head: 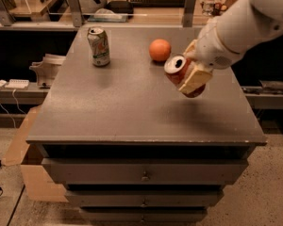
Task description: Knock coke can over
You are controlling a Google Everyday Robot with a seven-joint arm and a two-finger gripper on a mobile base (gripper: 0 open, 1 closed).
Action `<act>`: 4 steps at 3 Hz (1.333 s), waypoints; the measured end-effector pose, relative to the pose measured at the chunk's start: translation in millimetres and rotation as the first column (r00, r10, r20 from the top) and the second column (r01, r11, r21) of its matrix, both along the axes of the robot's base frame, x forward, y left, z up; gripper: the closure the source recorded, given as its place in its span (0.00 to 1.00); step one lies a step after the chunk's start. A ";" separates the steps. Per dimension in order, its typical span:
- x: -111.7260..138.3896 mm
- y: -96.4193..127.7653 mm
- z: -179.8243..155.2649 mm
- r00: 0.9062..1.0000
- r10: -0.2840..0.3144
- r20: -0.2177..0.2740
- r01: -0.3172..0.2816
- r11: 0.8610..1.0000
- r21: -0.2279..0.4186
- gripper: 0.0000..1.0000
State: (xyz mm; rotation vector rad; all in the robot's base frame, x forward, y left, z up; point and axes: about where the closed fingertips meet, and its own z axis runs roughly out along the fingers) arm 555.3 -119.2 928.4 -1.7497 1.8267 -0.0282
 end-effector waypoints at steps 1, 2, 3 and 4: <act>-4.6 22.1 -18.0 0.999 0.037 0.004 -0.036 0.984 -0.174 1.00; -9.3 34.2 -43.4 0.997 0.078 0.000 -0.073 0.931 -0.358 1.00; -6.2 29.8 -61.5 0.993 0.119 0.006 -0.098 0.845 -0.525 1.00; -1.0 25.3 -71.5 0.988 0.156 -0.004 -0.123 0.768 -0.628 1.00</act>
Offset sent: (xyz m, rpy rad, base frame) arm 0.0096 0.0076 -0.0630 -0.7870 -0.1031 0.1012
